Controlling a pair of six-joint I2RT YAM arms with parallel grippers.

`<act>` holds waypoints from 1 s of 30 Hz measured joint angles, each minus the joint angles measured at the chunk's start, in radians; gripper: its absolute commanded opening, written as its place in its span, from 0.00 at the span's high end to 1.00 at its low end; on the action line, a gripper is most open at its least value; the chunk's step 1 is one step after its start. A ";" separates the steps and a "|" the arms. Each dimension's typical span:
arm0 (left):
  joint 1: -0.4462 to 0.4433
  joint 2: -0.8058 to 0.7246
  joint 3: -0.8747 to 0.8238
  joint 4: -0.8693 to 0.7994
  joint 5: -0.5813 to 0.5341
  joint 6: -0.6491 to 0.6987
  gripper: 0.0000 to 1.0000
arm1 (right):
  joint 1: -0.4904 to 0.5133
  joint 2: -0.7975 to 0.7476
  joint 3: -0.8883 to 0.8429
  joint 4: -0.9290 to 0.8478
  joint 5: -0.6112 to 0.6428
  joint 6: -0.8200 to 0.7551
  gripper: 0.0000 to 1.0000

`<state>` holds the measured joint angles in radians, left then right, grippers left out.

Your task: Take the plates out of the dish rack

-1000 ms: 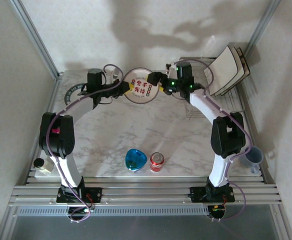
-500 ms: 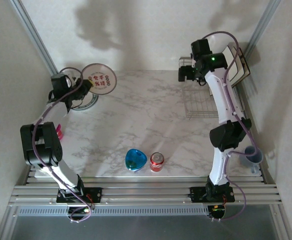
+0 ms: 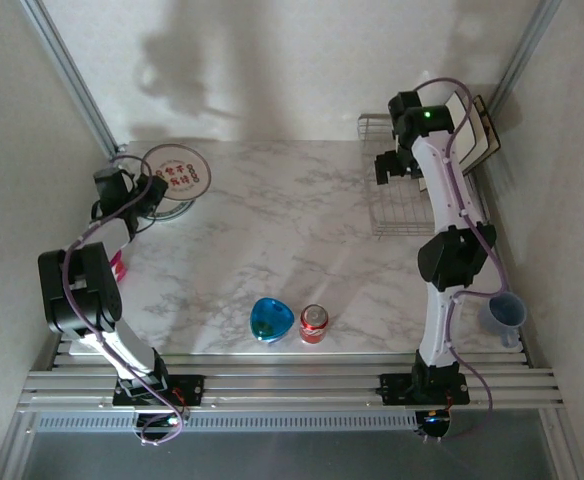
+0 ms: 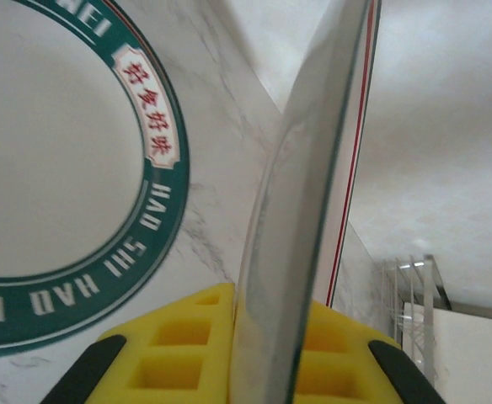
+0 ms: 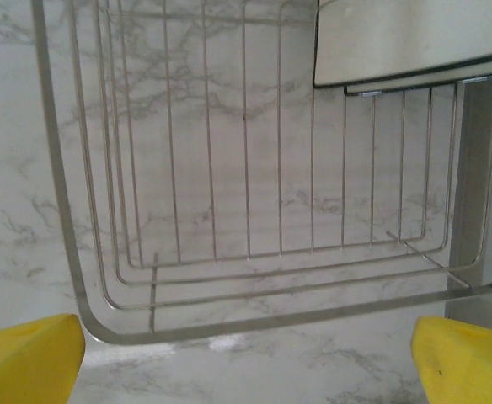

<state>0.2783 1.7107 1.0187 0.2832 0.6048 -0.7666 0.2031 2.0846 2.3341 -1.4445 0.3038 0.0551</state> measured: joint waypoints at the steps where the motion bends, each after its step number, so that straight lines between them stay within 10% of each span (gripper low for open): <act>1: 0.008 0.007 -0.003 0.013 -0.007 0.003 1.00 | -0.001 -0.017 -0.031 0.009 -0.001 -0.002 0.01; 30: 0.055 0.203 -0.027 0.195 -0.135 -0.064 0.96 | -0.001 -0.084 -0.128 0.095 -0.020 -0.023 0.01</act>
<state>0.3336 1.9141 0.9916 0.4778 0.4702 -0.8310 0.2024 2.0006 2.2059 -1.3491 0.2840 0.0326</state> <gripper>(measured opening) 0.093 0.990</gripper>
